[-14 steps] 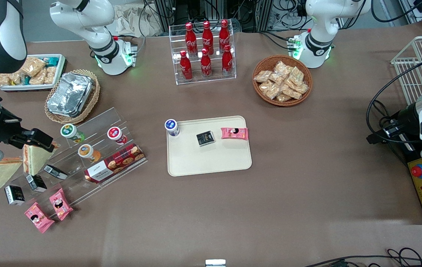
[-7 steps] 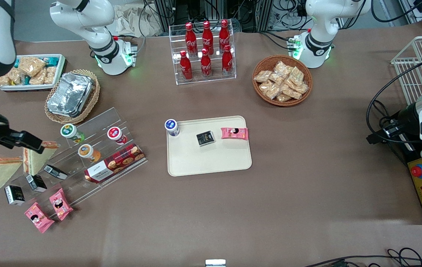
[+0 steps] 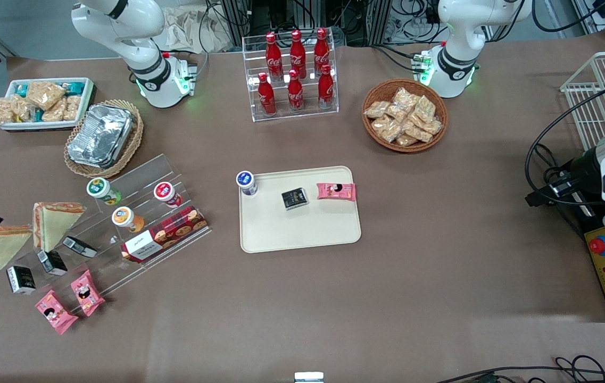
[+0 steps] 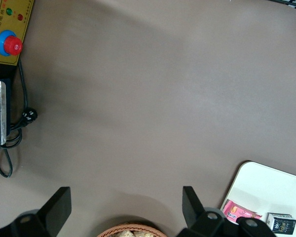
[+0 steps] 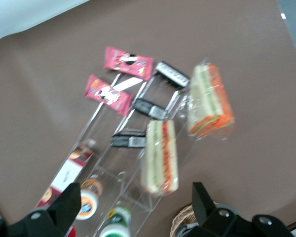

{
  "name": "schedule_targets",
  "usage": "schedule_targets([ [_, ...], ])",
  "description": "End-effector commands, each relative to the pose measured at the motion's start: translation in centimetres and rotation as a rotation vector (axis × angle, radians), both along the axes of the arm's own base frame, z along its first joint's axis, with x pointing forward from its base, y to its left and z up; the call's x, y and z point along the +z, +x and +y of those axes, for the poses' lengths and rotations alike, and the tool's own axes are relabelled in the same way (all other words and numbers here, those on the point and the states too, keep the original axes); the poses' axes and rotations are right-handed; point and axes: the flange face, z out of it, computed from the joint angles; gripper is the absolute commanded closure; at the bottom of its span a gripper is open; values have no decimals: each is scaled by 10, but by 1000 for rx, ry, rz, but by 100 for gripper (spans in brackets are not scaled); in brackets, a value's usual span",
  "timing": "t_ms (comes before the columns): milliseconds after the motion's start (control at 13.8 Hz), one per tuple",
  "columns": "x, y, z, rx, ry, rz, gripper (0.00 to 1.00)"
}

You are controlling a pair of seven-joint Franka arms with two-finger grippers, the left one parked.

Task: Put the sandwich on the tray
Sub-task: 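Move the right gripper down to the wrapped triangular sandwich on the stand, then close the right gripper on the wrapped sandwich's edge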

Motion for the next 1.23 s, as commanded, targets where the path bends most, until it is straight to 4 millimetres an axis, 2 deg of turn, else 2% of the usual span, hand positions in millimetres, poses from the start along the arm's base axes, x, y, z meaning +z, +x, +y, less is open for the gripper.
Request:
schedule_targets([
  [0, -16, 3, -41, -61, -32, -3, 0],
  [72, -23, 3, -56, -71, -38, -5, 0],
  [217, -39, 8, -66, -73, -48, -2, 0],
  [362, -60, 6, -104, -79, -62, -18, 0],
  [579, -89, 10, -123, -65, -2, -38, 0],
  [868, -122, 18, -127, -44, -9, -20, 0],
  [1158, -162, 12, -129, -57, 41, -33, 0],
])
